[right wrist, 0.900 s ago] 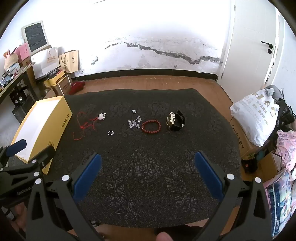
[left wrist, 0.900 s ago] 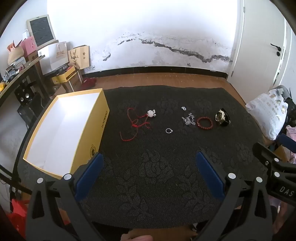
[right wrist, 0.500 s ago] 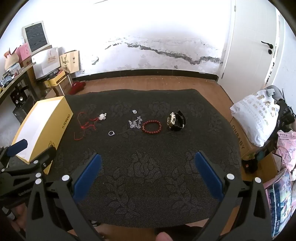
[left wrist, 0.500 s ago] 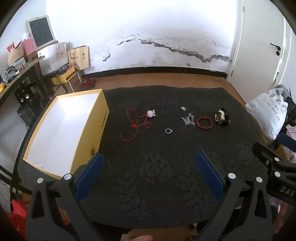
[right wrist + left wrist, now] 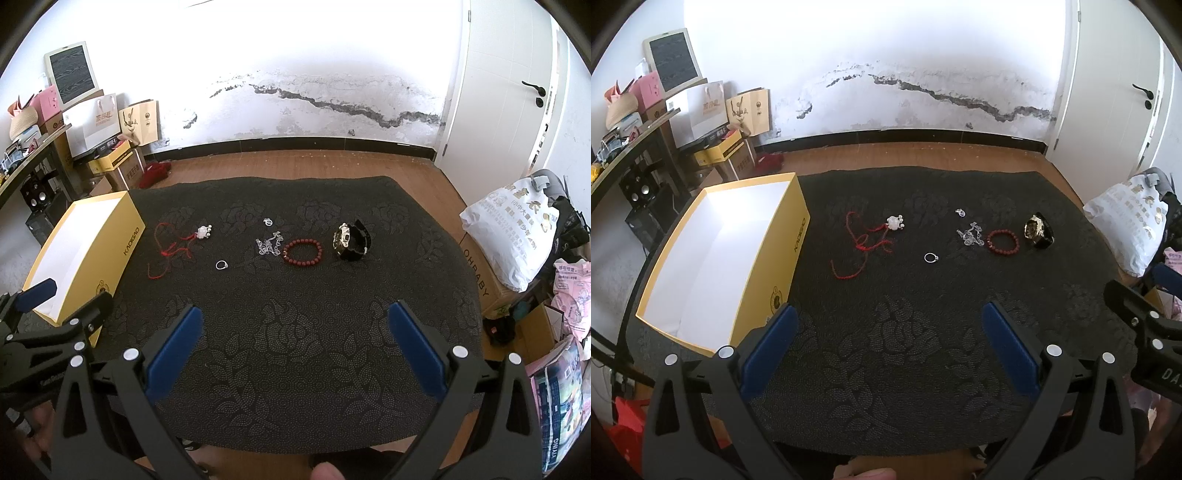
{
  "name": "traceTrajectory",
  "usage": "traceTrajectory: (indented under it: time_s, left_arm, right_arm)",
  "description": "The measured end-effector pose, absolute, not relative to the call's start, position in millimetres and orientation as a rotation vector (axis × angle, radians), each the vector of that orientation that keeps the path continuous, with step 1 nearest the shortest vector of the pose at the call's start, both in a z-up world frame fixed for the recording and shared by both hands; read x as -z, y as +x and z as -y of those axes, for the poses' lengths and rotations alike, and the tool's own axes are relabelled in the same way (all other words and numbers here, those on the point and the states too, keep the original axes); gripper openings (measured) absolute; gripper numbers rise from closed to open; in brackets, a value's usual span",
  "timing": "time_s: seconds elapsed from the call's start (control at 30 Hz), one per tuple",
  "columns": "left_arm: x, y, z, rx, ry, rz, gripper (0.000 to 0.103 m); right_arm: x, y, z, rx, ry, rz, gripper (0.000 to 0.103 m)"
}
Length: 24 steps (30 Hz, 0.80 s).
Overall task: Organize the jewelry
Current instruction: 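Move both tools toward the jewelry on the rug, then grasp the silver pendant on the red string with the left gripper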
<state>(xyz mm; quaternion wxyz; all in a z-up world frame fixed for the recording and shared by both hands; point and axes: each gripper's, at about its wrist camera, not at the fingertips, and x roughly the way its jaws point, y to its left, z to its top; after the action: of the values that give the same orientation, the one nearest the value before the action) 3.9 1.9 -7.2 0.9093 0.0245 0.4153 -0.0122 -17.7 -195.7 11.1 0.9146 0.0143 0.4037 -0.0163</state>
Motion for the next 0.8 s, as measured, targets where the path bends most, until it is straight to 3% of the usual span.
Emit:
traceTrajectory:
  time_s: [0.53, 0.8]
  left_arm:
    - [43, 57, -19, 0.096, -0.024, -0.948, 0.098]
    - [82, 141, -5, 0.068, 0.025, -0.930, 0.098]
  right_arm:
    - [4, 10, 201, 0.016, 0.041, -0.851, 0.097]
    - [32, 48, 214, 0.012, 0.080, -0.880, 0.097]
